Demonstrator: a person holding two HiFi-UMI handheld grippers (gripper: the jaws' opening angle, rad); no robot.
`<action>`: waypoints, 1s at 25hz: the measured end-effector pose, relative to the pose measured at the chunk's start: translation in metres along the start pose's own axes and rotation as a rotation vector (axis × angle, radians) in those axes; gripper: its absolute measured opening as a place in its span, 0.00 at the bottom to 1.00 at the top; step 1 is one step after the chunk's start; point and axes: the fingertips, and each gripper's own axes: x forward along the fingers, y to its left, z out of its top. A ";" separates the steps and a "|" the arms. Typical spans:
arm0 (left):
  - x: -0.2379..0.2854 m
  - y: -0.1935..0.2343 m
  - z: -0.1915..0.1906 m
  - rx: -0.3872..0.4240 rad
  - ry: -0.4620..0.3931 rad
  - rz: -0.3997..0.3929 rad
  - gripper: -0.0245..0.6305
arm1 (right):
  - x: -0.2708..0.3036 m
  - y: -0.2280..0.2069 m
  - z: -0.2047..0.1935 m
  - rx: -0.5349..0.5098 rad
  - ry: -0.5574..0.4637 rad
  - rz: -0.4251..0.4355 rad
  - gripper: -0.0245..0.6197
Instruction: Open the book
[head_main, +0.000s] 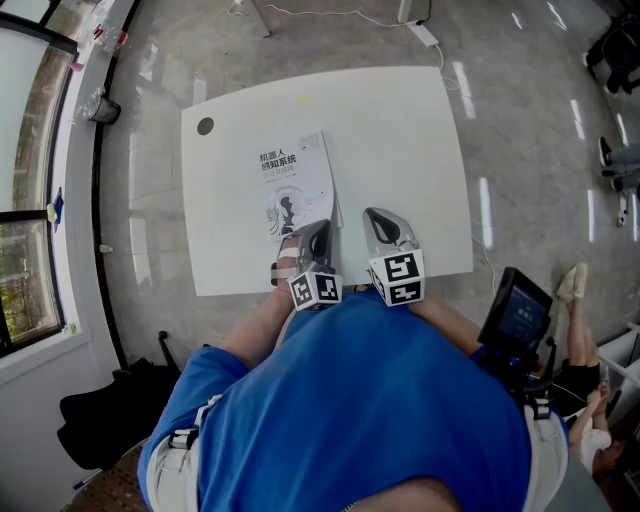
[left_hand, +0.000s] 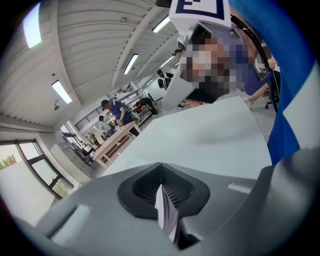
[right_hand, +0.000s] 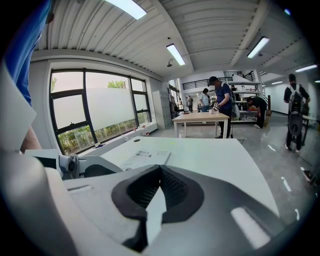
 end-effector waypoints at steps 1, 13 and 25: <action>-0.001 0.004 0.001 -0.014 -0.004 0.009 0.05 | 0.000 0.000 0.000 -0.001 0.000 0.001 0.04; -0.025 0.046 0.000 -0.159 -0.005 0.129 0.05 | 0.004 0.012 0.006 -0.020 -0.005 0.036 0.04; -0.039 0.072 -0.026 -0.283 0.044 0.253 0.05 | 0.010 0.013 0.011 -0.052 -0.037 0.063 0.04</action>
